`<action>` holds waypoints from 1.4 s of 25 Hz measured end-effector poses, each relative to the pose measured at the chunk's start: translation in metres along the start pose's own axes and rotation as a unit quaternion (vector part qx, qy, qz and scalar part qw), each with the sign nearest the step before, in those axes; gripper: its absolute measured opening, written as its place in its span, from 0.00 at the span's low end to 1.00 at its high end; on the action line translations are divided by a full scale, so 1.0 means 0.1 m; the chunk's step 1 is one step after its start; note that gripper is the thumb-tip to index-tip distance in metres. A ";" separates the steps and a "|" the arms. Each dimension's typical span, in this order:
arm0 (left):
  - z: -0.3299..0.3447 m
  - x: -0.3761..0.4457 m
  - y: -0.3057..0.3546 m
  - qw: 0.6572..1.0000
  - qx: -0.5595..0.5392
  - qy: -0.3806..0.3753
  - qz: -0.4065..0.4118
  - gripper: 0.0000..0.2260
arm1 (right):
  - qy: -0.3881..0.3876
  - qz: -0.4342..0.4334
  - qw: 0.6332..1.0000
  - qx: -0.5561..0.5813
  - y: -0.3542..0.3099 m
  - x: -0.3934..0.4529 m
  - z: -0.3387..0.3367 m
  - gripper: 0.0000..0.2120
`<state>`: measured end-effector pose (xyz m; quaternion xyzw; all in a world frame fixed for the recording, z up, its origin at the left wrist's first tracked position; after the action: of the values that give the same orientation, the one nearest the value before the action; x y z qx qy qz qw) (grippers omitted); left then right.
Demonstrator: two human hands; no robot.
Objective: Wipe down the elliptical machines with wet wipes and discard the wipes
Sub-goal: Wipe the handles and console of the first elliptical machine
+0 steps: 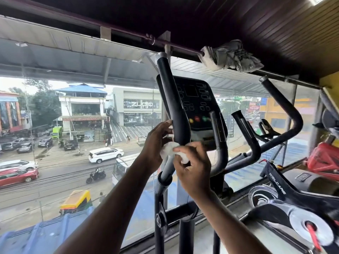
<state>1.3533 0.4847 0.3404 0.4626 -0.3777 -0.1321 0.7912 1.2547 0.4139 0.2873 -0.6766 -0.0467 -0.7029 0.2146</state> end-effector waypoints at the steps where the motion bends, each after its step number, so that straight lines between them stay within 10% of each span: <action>1: 0.01 -0.02 -0.01 1.000 0.002 -0.003 -0.001 0.09 | -0.001 -0.018 1.000 -0.002 0.01 0.03 -0.01 0.09; 5: 0.04 -0.04 -0.02 1.000 -0.015 0.004 0.001 0.08 | 0.054 0.042 0.998 0.006 -0.06 0.63 0.08 0.08; 10: -0.07 0.01 0.11 0.998 0.022 -0.006 0.053 0.09 | -0.063 -0.173 0.982 -0.038 0.03 0.40 0.06 0.09; 15: 0.06 0.01 0.31 0.997 0.012 0.021 0.073 0.06 | -0.036 0.022 0.999 -0.013 -0.07 1.15 0.28 0.08; 20: -0.03 -0.05 0.25 0.995 0.012 0.054 0.083 0.10 | -0.082 -0.197 0.972 -0.097 -0.02 0.57 0.17 0.07; 25: -0.11 -0.11 0.25 0.995 0.051 0.035 0.084 0.10 | 0.047 -0.024 0.999 0.003 0.07 0.32 0.07 0.13; 35: -0.13 -0.17 -0.12 0.995 0.081 0.050 0.022 0.09 | 0.008 0.001 1.000 0.013 0.33 -0.37 0.21 0.09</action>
<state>1.3533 0.4959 0.3187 0.5226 -0.3574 -0.0603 0.7717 1.2857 0.4006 0.2455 -0.6679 -0.0529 -0.7076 0.2244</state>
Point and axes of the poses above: each hand's wrist, its own x-axis towards the middle knuckle, its own z-axis out of the palm, y = z × x, the point moved 1 cm from there along x, towards the middle knuckle, and after that the axes turned 2 degrees about z, right-handed, at the moved point
